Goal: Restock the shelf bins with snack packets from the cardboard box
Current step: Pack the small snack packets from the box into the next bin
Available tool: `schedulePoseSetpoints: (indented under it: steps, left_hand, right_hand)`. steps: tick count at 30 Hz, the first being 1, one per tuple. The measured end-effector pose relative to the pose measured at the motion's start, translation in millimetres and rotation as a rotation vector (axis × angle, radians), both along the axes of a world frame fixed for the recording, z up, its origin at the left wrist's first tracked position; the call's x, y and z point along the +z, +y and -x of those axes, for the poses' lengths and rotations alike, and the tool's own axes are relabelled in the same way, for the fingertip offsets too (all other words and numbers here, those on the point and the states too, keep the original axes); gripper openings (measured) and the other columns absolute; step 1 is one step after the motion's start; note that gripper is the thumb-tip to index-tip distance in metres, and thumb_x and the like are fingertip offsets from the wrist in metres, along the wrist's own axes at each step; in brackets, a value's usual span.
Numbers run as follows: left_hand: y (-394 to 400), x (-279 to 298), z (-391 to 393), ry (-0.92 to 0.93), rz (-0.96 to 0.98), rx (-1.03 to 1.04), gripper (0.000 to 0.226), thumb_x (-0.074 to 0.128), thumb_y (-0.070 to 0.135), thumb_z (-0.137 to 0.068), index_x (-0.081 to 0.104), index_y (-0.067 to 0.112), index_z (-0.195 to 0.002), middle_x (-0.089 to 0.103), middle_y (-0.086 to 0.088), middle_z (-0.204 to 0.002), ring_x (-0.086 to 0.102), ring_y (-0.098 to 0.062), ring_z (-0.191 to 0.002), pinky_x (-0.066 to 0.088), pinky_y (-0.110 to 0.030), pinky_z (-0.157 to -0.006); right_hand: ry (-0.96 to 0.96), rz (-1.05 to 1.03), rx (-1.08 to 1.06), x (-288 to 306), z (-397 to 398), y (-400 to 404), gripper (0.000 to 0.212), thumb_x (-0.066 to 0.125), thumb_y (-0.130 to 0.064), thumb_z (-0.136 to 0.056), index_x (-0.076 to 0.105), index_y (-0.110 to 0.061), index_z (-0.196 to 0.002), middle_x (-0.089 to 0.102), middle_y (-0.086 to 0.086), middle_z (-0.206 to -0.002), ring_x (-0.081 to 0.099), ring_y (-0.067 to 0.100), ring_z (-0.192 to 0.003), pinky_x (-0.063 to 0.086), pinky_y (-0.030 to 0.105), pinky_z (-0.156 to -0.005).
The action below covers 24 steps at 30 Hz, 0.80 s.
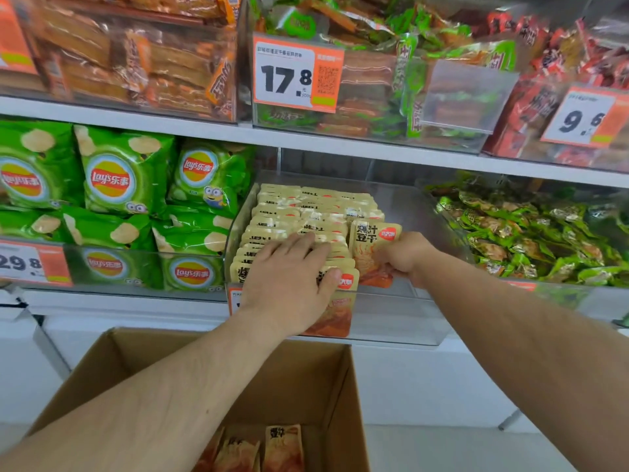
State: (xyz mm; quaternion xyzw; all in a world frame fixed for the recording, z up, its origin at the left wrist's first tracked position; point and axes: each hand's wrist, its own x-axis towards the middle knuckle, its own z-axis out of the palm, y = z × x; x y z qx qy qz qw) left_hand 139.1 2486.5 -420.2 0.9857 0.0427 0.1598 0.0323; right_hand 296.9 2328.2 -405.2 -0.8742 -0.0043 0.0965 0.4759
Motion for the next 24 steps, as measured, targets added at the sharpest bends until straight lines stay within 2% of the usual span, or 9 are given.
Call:
schedulePoseSetpoints:
  steps: [1, 3, 5, 7, 12, 15, 17, 20, 24]
  left_hand:
    - [0, -1, -1, -0.006, 0.002, 0.002, 0.063, 0.009, 0.056, -0.097, 0.027, 0.033, -0.152, 0.022, 0.005, -0.163, 0.016, -0.016, -0.15, 0.009, -0.036, -0.12]
    - [0, -2, -1, -0.018, 0.004, 0.003, 0.065, 0.008, 0.057, -0.095, 0.027, 0.033, -0.152, 0.023, 0.005, -0.163, 0.017, -0.017, -0.15, 0.009, -0.036, -0.12]
    - [0, -2, -1, -0.025, 0.005, 0.003, 0.069, 0.006, 0.057, -0.091, 0.028, 0.033, -0.152, 0.023, 0.005, -0.162, 0.018, -0.017, -0.15, 0.009, -0.036, -0.119]
    - [-1, -3, -1, -0.033, 0.0, 0.004, 0.071, 0.002, 0.058, -0.09, 0.029, 0.033, -0.152, 0.024, 0.005, -0.162, 0.018, -0.017, -0.15, 0.009, -0.036, -0.119]
    - [0, -5, -3, -0.04, -0.004, 0.008, 0.071, 0.003, 0.059, -0.09, 0.029, 0.034, -0.151, 0.025, 0.006, -0.162, 0.018, -0.016, -0.15, 0.009, -0.036, -0.119]
    - [0, -5, -3, -0.04, 0.003, 0.003, 0.065, 0.009, 0.057, -0.095, 0.028, 0.033, -0.152, 0.024, 0.005, -0.162, 0.017, -0.016, -0.15, 0.009, -0.037, -0.12]
    - [-1, -4, -2, -0.039, 0.003, 0.004, 0.067, 0.008, 0.057, -0.093, 0.029, 0.033, -0.152, 0.025, 0.004, -0.162, 0.018, -0.017, -0.15, 0.009, -0.038, -0.12]
    - [-1, -4, -3, -0.032, -0.003, 0.01, 0.067, 0.006, 0.057, -0.093, 0.027, 0.033, -0.152, 0.023, 0.005, -0.162, 0.017, -0.016, -0.15, 0.008, -0.037, -0.12]
    - [-2, -4, -3, -0.03, 0.002, 0.01, 0.058, 0.014, 0.055, -0.101, 0.026, 0.033, -0.153, 0.023, 0.004, -0.162, 0.017, -0.017, -0.15, 0.009, -0.038, -0.121]
  right_hand:
    - [-0.001, -0.001, -0.004, -3, -2, 2, 0.012, 0.067, 0.002, -0.082, 0.06, -0.007, -0.079, 0.058, 0.007, -0.068, 0.054, 0.016, -0.054, 0.039, 0.018, -0.036]
    - [-0.021, -0.026, -0.024, -9, -5, 5, 0.008, 0.067, 0.001, -0.081, 0.063, -0.005, -0.085, 0.062, 0.008, -0.072, 0.058, 0.018, -0.056, 0.045, 0.02, -0.039]
    - [-0.042, 0.005, -0.021, -15, -9, 7, 0.013, 0.07, -0.007, -0.077, 0.067, -0.004, -0.09, 0.07, 0.011, -0.079, 0.067, 0.022, -0.066, 0.059, 0.032, -0.058]
    - [-0.054, 0.071, 0.002, -22, -17, 8, 0.021, 0.069, -0.016, -0.069, 0.071, -0.007, -0.088, 0.074, 0.01, -0.079, 0.073, 0.026, -0.072, 0.062, 0.043, -0.072]
    - [-0.058, 0.105, 0.072, -31, -29, 8, 0.025, 0.06, -0.018, -0.068, 0.07, -0.008, -0.088, 0.075, 0.011, -0.078, 0.073, 0.03, -0.074, 0.061, 0.048, -0.073]
    - [-0.027, 0.062, 0.091, -28, -27, 10, 0.024, 0.057, -0.01, -0.074, 0.07, -0.004, -0.093, 0.075, 0.014, -0.08, 0.074, 0.032, -0.072, 0.061, 0.05, -0.071]
    - [0.015, 0.017, 0.101, -23, -20, 11, 0.023, 0.056, -0.002, -0.079, 0.068, -0.002, -0.099, 0.074, 0.018, -0.085, 0.074, 0.034, -0.073, 0.062, 0.048, -0.069]
    - [0.066, -0.005, 0.138, -17, -15, 8, 0.023, 0.06, -0.001, -0.081, 0.067, -0.005, -0.103, 0.074, 0.015, -0.09, 0.073, 0.027, -0.074, 0.059, 0.031, -0.059]
    - [0.129, -0.016, 0.222, -13, -10, 5, 0.018, 0.058, -0.003, -0.087, 0.067, -0.012, -0.1, 0.072, 0.001, -0.073, 0.067, 0.013, -0.056, 0.046, 0.015, -0.044]
